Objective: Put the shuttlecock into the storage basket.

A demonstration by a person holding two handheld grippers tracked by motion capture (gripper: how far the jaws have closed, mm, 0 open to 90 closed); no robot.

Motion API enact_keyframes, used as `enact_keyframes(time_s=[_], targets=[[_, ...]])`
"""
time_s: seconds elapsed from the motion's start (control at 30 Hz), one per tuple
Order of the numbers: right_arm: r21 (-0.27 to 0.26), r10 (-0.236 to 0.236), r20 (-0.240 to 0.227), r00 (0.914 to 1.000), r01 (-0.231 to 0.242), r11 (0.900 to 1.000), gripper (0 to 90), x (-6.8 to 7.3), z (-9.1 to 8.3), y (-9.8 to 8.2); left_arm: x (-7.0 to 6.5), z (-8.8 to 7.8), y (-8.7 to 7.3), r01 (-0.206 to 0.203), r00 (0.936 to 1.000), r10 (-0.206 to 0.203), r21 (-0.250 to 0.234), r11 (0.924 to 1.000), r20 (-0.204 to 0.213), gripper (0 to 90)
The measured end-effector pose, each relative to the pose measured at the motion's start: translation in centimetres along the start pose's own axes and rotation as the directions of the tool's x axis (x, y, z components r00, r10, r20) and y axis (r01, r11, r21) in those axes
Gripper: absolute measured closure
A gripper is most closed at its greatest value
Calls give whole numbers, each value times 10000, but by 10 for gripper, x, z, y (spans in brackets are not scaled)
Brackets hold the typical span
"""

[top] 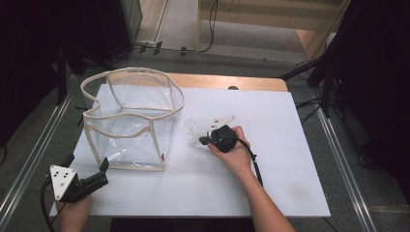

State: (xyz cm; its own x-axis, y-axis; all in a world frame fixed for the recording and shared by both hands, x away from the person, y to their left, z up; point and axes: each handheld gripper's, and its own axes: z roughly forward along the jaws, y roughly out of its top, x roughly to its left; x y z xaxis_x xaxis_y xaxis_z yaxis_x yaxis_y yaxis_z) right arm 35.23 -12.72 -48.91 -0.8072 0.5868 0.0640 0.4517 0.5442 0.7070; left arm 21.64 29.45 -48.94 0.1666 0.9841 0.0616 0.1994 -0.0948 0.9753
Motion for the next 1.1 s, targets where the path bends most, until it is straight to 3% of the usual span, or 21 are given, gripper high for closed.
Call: enact_keyframes(time_s=[0.3, 0.67, 0.87, 1.0, 1.1], targets=[[-113, 240, 198, 9995, -237, 9997, 877, -5, 10, 9, 1, 0, 0, 7, 10000, -7, 13, 10000, 21, 0], [-553, 1190, 892, 9889, -1144, 9919, 877, -41, 9, 16, 1, 1, 0, 44, 10000, -44, 9, 10000, 20, 0], [-436, 1323, 1223, 9836, -1279, 9908, 877, -52, 7, 13, 1, 1, 0, 26, 10000, -26, 5, 10000, 23, 0], [-532, 1556, 1200, 9805, -1501, 9872, 874, -56, 1, 12, 1, 1, 0, 47, 10000, -47, -11, 10000, 49, 0], [-818, 1554, 1085, 9819, -1470, 9858, 763, -59, -12, 11, 1, 1, 0, 61, 10000, -61, 3, 10000, 50, 0]])
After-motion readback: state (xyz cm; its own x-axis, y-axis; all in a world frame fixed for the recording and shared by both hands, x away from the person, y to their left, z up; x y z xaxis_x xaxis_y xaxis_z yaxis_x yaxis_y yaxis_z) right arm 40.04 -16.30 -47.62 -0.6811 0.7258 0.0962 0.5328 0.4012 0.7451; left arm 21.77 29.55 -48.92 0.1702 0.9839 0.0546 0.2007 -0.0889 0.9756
